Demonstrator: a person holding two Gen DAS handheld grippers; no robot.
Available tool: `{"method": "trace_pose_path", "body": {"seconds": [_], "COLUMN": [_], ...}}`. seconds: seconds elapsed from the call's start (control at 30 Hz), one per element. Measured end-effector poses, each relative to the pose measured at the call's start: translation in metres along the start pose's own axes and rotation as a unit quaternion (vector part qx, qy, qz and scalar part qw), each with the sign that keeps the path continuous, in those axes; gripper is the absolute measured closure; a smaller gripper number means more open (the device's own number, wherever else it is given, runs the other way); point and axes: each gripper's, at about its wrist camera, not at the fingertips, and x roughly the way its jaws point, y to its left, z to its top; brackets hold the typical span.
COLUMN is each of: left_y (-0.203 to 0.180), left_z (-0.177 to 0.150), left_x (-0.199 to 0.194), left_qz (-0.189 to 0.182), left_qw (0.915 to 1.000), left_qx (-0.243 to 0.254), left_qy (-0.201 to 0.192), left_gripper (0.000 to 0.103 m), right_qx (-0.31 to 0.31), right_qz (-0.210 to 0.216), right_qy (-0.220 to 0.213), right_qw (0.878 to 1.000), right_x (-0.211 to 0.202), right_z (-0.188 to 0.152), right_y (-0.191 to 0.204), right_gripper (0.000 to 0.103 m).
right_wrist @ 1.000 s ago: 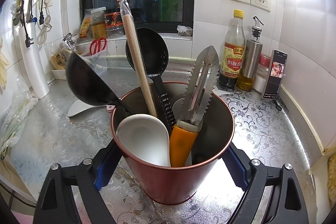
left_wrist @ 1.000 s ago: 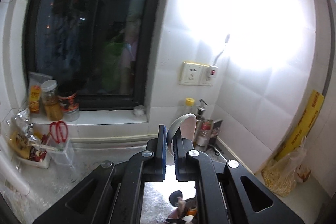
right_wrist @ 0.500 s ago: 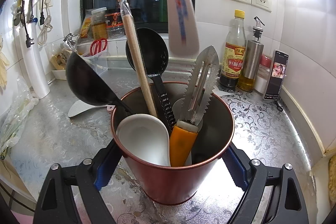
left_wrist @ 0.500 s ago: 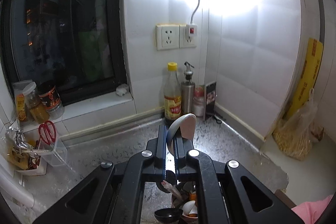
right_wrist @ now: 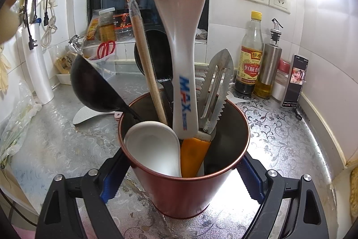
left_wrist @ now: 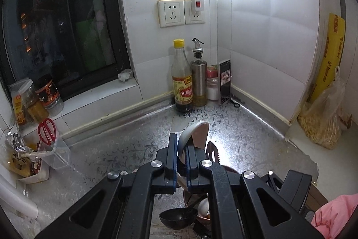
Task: Organize utensils
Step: 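Carry the white spoon over the red holder with the left gripper, then lower the spoon handle-first into the red holder and open the left gripper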
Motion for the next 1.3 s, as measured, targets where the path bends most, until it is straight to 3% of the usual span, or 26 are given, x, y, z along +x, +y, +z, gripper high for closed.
{"method": "trace_pose_path", "body": {"seconds": [0.23, 0.5, 0.97, 1.17, 1.3], "left_y": [0.000, -0.005, 0.001, 0.011, 0.005], "left_z": [-0.004, -0.011, -0.028, -0.026, -0.027], "left_x": [-0.002, -0.010, -0.004, 0.005, 0.014], "left_qz": [-0.004, -0.037, -0.038, -0.050, -0.049], "left_qw": [1.0000, 0.9990, 0.9977, 0.9960, 0.9948], "left_qx": [0.002, 0.014, 0.007, -0.019, -0.004], "left_qy": [0.007, 0.020, 0.055, 0.072, 0.089], "left_gripper": [0.097, 0.097, 0.096, 0.096, 0.097], "right_qx": [0.000, 0.000, 0.000, -0.001, -0.001], "right_qz": [-0.001, 0.000, -0.001, -0.002, -0.002], "right_qy": [0.000, 0.000, 0.000, 0.000, 0.000], "right_qw": [1.000, 1.000, 1.000, 1.000, 1.000], "right_x": [0.000, 0.000, 0.000, 0.000, 0.000], "right_z": [-0.001, 0.000, -0.001, 0.000, -0.001], "right_y": [0.000, 0.000, 0.001, 0.000, 0.000], "right_gripper": [0.012, 0.012, 0.012, 0.012, 0.012]}}
